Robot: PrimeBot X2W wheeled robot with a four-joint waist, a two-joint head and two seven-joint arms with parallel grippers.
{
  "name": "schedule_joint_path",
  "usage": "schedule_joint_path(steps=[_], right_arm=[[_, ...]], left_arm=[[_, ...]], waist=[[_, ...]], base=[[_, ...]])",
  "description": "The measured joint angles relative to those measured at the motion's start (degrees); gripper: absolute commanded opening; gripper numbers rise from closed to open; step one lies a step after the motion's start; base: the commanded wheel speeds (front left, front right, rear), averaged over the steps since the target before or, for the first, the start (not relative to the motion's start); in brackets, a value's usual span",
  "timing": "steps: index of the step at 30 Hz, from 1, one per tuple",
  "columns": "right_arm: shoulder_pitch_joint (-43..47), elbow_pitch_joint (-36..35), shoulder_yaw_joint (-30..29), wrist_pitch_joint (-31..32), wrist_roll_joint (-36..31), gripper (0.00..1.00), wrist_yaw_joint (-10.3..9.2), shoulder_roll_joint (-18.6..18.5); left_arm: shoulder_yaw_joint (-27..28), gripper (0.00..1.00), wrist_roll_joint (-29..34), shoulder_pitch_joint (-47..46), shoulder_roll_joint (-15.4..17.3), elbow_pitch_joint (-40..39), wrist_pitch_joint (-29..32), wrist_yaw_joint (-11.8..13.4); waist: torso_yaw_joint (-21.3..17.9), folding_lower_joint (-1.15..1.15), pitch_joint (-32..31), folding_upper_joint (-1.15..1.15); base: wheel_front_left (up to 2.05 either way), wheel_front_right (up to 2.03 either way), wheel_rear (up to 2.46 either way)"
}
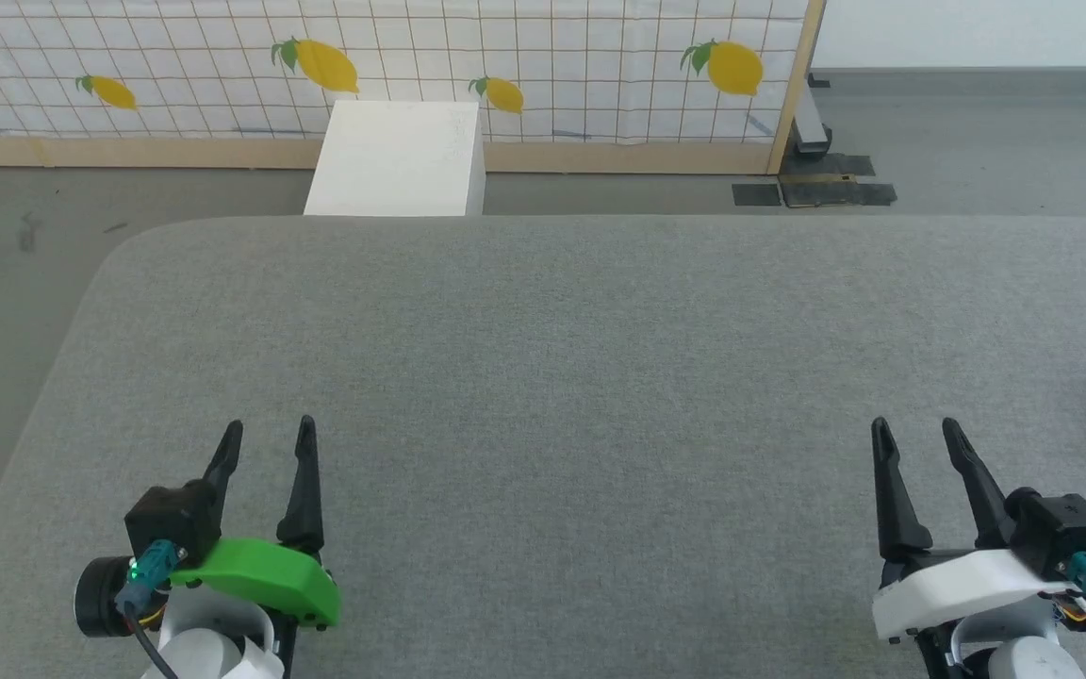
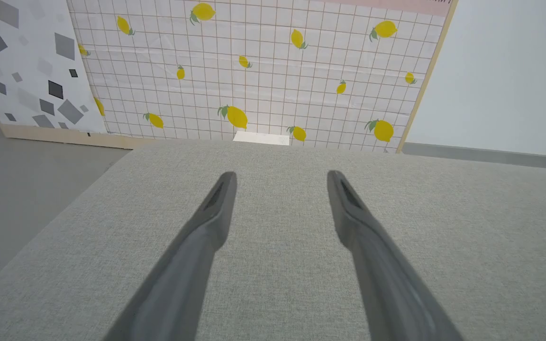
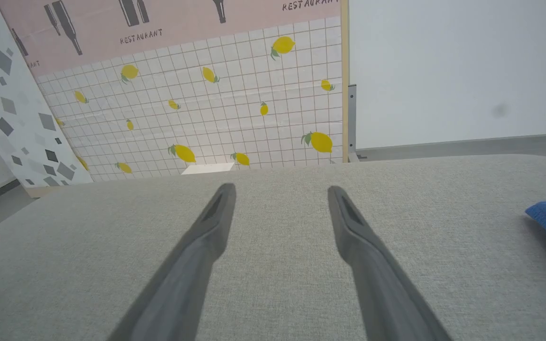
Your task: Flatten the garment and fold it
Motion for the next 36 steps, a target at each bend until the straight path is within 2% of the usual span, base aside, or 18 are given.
schedule_joint_path(steps=[22, 23, 36], right_arm=[[-0.02, 0.92, 0.43, -0.01, 0.54, 1.00, 0.00, 0.00], [-0.02, 0.98, 0.44, -0.01, 0.54, 0.00, 0.00, 0.00], [-0.02, 0.49, 0.49, 0.76, 0.32, 0.00, 0.00, 0.00]], left_arm=[[-0.55, 1.00, -0.53, -0.09, 0.33, -0.26, 0.03, 0.34], [-0.57, 0.00, -0.53, -0.08, 0.32, -0.23, 0.03, 0.33], [-0.22, 0.00, 0.44, -0.06, -0.23, -0.75, 0.77, 0.32]], waist=[[0.17, 0.00, 0.48, 0.00], [0.16, 0.00, 0.45, 0.00], [0.08, 0.00, 0.37, 0.00]], base=[[0.00, 0.00, 0.00], [0.00, 0.00, 0.00], [0.00, 0.00, 0.00]])
